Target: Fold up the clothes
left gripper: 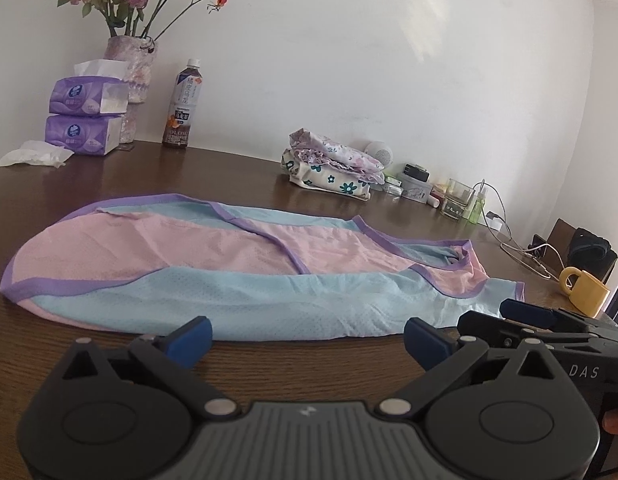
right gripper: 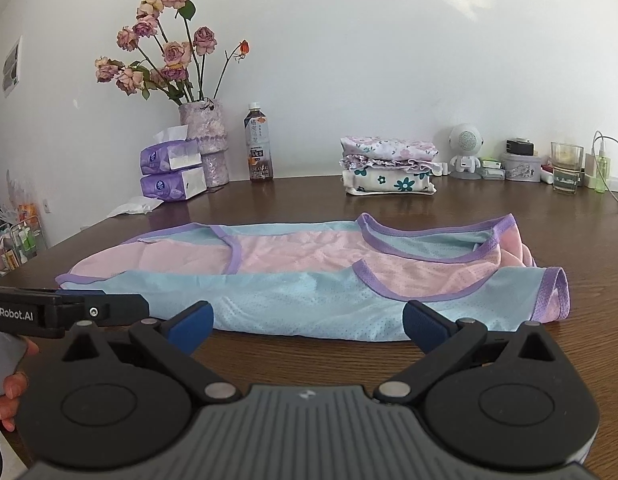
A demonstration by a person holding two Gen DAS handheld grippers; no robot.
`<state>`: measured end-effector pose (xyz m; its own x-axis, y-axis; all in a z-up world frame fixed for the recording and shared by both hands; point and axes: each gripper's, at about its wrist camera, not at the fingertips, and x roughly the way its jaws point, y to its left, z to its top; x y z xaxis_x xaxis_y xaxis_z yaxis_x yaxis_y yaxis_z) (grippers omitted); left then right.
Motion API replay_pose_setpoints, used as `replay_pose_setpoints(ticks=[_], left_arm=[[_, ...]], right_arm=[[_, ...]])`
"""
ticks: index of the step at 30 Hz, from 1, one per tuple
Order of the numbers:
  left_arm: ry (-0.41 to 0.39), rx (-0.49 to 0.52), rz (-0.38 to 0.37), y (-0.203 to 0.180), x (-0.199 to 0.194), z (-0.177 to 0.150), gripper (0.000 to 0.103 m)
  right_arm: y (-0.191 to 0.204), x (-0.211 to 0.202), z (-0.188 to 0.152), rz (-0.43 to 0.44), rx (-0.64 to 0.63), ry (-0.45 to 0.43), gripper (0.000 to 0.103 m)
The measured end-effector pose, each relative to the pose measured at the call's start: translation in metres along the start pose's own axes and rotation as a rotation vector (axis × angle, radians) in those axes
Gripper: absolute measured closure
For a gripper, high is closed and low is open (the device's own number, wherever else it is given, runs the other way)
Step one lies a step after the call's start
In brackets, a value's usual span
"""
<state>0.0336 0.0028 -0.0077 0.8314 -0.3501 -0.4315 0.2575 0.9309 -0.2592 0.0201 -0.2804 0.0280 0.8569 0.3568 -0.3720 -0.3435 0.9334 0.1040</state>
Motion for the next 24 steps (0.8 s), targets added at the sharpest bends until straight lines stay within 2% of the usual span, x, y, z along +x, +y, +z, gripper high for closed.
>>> replay_pose_setpoints(ticks=[24], left_arm=[[0.000,-0.055,0.017,0.0055,0.0002,-0.0006,0.000]], right_arm=[[-0.0010,0.0042,-0.0002,-0.004,0.010,0.029,0.000]])
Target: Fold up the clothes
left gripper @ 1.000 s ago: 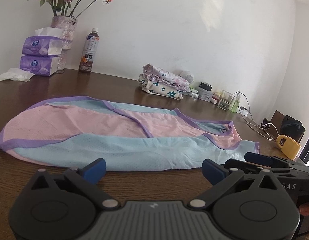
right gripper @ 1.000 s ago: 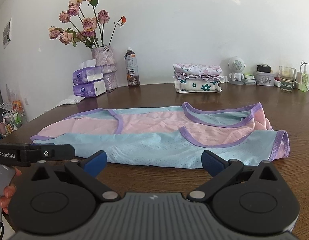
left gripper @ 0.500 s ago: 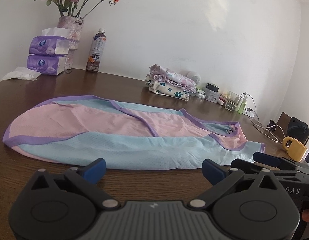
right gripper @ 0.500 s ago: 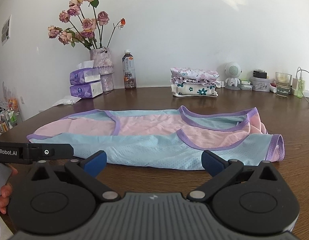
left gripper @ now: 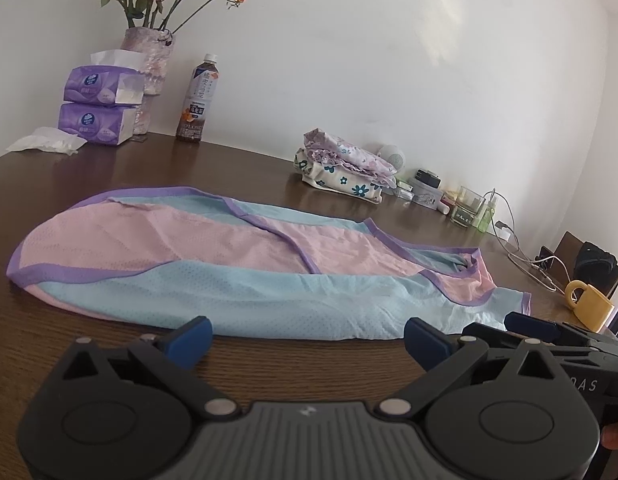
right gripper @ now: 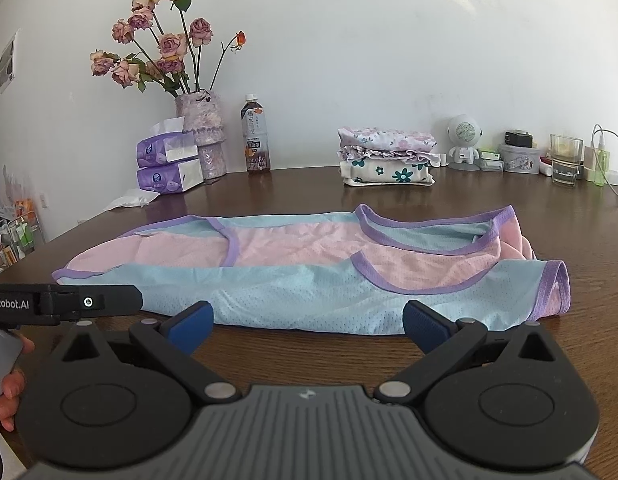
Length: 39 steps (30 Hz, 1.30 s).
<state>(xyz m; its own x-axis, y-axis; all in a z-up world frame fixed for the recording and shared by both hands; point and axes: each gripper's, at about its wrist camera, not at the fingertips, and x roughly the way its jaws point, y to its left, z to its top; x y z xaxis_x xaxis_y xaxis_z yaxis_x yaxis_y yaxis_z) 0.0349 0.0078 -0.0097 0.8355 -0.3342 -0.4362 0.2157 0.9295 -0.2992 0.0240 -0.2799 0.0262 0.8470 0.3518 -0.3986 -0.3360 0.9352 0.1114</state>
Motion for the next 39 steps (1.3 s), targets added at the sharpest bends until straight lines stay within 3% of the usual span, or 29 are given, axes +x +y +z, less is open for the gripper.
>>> replay_pose_setpoints(ticks=[39], left_arm=[[0.015,-0.030,-0.012,0.0050,0.0017,0.0003,0.001]], right_arm=[[-0.0103,0.0041,0.0004,0.017,0.069,0.022,0.000]])
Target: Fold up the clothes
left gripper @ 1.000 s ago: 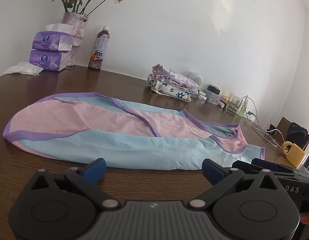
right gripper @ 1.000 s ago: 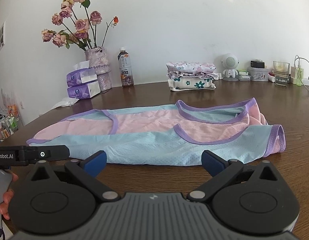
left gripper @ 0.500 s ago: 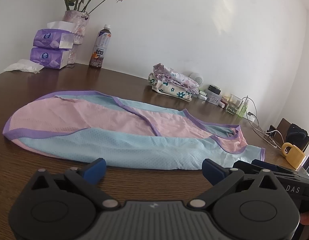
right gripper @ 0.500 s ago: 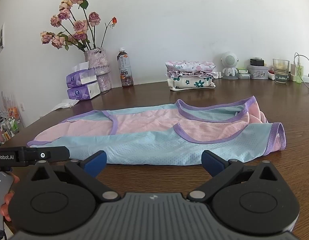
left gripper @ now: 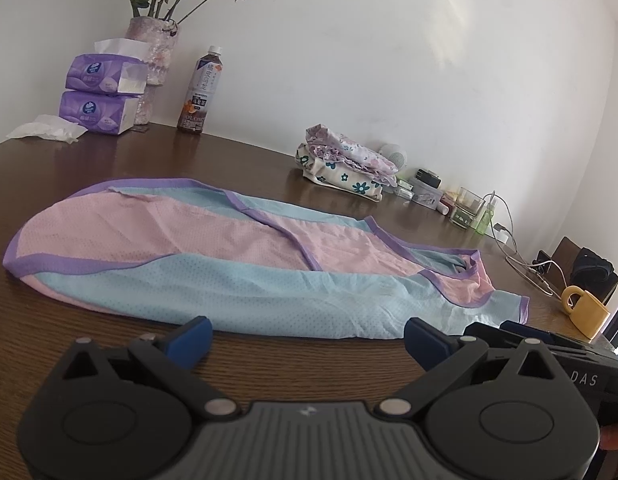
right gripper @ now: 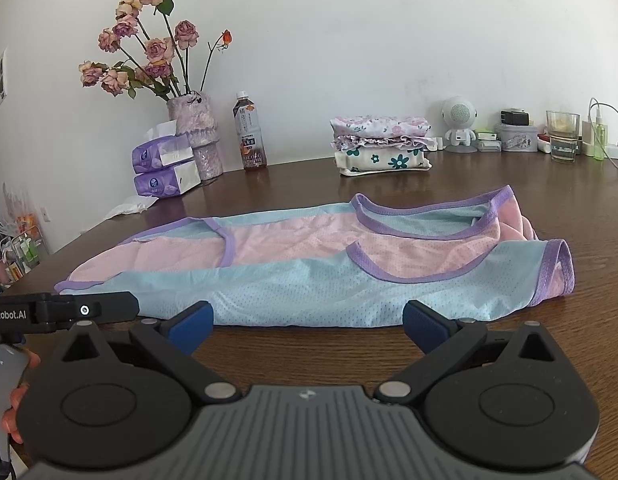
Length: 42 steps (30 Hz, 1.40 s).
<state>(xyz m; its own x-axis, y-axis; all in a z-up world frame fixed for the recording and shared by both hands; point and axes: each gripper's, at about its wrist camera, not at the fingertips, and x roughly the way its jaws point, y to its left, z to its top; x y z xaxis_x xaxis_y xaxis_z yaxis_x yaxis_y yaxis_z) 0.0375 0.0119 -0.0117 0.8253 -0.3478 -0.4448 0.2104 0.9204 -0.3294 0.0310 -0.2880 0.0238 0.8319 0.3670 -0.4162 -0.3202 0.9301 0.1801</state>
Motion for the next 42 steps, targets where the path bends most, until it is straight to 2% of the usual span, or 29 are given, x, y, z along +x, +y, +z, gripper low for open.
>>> replay_pose_setpoints(ticks=[21,42], left_arm=[[0.006,0.008,-0.010,-0.001,0.002,0.001,0.000],[0.002,0.000,-0.018,0.000,0.001,0.001,0.000]], right_arm=[[-0.010,0.007,0.001,0.051,0.065,0.052,0.000],[-0.007,0.012,0.002,0.053,0.052,0.075,0.000]])
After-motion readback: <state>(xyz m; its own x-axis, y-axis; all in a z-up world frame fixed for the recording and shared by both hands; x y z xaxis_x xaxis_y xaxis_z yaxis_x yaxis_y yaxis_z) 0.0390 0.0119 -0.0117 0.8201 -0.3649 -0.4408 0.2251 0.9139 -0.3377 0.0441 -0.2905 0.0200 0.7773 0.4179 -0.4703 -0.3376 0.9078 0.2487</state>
